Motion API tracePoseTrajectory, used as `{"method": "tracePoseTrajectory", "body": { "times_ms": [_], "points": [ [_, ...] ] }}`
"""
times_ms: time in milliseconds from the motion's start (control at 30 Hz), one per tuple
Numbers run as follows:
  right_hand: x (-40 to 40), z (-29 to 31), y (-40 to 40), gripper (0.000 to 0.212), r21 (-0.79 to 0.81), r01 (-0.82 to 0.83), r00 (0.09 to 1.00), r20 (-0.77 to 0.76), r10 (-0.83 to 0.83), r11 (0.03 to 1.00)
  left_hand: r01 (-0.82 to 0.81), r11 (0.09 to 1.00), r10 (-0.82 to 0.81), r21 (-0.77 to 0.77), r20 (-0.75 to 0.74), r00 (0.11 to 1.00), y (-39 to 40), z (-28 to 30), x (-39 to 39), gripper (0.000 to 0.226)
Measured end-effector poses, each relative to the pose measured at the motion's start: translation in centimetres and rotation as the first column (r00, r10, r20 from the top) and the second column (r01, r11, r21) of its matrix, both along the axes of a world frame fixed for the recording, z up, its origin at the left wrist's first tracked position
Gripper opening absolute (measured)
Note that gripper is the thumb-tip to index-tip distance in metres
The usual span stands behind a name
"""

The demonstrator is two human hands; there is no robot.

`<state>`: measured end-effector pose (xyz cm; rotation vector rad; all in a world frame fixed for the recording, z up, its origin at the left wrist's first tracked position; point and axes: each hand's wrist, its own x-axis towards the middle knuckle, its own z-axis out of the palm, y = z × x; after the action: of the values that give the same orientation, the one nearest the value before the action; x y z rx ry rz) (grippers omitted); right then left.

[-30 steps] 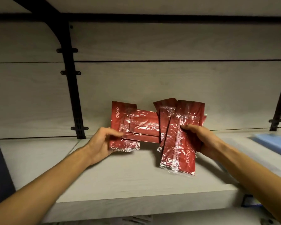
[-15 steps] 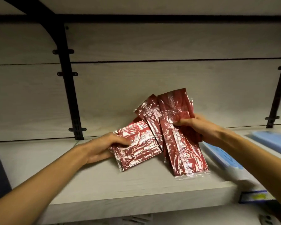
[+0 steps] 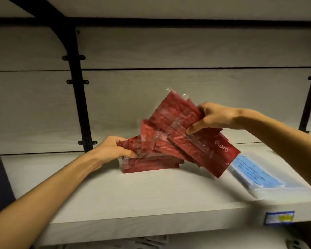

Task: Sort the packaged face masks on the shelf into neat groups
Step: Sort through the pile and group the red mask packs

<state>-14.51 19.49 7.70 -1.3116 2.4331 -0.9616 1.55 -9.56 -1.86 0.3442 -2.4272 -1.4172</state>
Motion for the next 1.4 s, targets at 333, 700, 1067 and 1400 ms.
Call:
{"method": "tracePoseTrajectory", "body": {
  "times_ms": [333,700,1067,1400],
  "points": [
    [2.4,-2.4,-6.6,0.032,0.268,0.040,0.881,-0.464,0.093,0.963,0.612,0.749,-0.647,0.253,0.083,0.758,-0.2,-0.8,2.5,0.071],
    [4.3,-4.2,-7.4,0.038,0.123,-0.052,0.715,-0.688,0.123,0.991,0.118,0.989,-0.107,0.089,-0.121,0.987,3.1,-1.6,1.2,0.048],
    [4.7,-7.5,-7.1,0.077,0.221,0.016,0.688,-0.711,0.149,0.975,0.095,0.988,-0.070,0.119,-0.195,0.978,3.8,-1.6,1.1,0.054],
    [5.2,-6.1,-6.7,0.022,0.231,-0.056,0.758,-0.624,0.192,0.971,0.029,0.992,-0.004,0.126,-0.195,0.981,4.0,-2.0,1.8,0.051]
  ]
}}
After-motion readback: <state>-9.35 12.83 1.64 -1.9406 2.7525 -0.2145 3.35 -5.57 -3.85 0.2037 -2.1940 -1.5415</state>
